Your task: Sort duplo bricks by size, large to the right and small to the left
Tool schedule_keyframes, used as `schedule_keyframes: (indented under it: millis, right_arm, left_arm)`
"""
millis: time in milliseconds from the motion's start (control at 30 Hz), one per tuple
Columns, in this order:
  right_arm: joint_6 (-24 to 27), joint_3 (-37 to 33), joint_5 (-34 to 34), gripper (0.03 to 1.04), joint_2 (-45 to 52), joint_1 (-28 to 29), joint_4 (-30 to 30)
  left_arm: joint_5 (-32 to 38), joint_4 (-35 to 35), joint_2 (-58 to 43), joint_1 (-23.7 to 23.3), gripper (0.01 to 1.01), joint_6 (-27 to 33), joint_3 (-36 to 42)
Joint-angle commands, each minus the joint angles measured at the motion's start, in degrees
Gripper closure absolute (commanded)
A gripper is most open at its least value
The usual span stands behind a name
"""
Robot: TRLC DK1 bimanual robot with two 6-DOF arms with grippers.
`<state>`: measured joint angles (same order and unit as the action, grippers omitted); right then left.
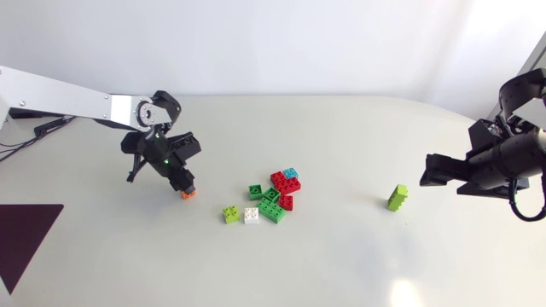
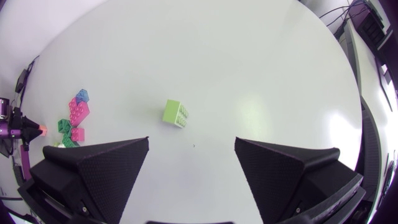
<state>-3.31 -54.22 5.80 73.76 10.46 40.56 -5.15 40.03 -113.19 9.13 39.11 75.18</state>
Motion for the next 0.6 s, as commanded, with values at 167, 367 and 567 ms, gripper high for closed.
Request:
schedule_keyframes:
  millis: [167, 367, 567]
  right_arm:
    - [0.9, 2.8, 0.2, 0.07, 0.0, -0.1, -0.2]
    - [0.8, 3.3, 0.4, 0.07, -0.3, -0.4, -0.4]
    - [0.4, 4.5, 0.4, 0.07, -0.4, -0.9, -1.4]
  left_arm:
    - [0.5, 0.3, 5.4, -3.4, 0.805, 4.8, -9.9]
    - [0.4, -2.4, 13.2, -6.0, 0.805, 8.4, -21.5]
    - [0.0, -3.6, 18.4, -11.9, 0.805, 13.2, -28.2]
